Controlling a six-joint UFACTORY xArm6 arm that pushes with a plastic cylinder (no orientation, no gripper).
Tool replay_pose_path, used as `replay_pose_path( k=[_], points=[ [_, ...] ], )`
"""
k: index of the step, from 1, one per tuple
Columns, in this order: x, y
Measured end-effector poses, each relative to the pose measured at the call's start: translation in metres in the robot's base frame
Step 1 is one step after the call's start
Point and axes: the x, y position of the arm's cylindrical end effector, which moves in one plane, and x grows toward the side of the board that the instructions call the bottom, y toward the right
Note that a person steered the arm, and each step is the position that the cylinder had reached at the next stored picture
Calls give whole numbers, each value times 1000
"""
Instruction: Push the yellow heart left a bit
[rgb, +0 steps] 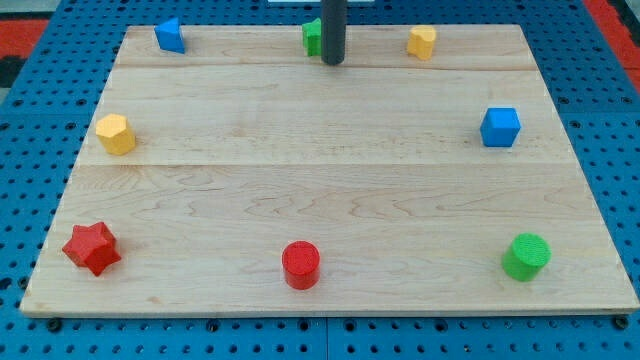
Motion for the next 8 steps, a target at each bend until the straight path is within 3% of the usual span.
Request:
replay_pose_path(
  k=[1,2,3,4,5,8],
  points=[
    [39,18],
    [27,108],
    [26,90],
    [-3,47],
    [-38,73],
    [-44,122]
  ],
)
